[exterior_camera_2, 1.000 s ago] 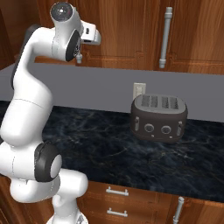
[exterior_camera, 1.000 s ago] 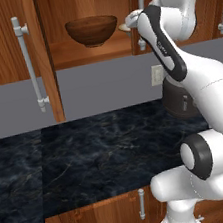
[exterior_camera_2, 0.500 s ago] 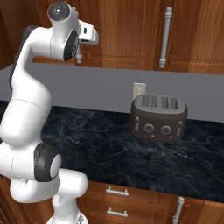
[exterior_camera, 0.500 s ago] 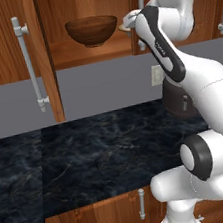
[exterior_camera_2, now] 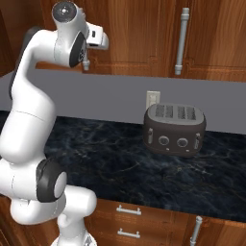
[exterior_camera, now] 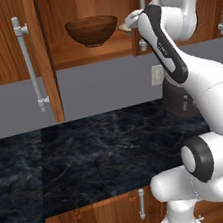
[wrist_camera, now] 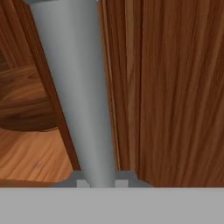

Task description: Move the bowls from the cabinet to the plates on the dining table.

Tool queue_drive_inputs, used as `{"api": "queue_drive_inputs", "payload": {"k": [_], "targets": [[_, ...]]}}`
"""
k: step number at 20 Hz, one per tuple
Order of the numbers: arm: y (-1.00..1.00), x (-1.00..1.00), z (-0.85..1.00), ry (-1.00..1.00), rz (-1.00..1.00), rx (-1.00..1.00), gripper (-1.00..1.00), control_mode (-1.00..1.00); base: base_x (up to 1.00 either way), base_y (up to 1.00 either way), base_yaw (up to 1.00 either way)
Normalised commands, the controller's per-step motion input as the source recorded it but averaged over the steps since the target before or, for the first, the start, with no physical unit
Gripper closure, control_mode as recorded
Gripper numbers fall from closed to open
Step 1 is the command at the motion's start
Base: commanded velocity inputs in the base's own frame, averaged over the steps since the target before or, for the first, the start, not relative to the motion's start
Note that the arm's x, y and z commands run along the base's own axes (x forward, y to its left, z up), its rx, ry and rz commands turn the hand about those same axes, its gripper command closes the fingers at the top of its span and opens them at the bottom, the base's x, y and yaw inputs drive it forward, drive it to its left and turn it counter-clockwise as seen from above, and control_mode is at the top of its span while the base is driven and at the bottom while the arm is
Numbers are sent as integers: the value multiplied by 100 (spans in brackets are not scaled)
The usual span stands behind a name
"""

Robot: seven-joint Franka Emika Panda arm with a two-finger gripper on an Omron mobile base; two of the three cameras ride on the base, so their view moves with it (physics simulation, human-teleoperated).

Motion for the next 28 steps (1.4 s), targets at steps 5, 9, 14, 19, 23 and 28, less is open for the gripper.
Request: {"api": "queue_drive_inputs", "payload": {"k": [5, 9, 14, 19, 23, 28], "targets": [[-33, -30, 0, 0, 0, 0, 100, -100, 0, 0, 0], [-33, -43, 0, 0, 0, 0, 100, -100, 0, 0, 0], [-47, -60, 0, -6, -2, 0, 100, -100, 0, 0, 0], [-51, -64, 0, -7, -1, 0, 100, -100, 0, 0, 0], [-53, -64, 0, -8, -1, 0, 100, -100, 0, 0, 0], [-55, -55, -4, -5, 0, 1, 100, -100, 0, 0, 0]]}}
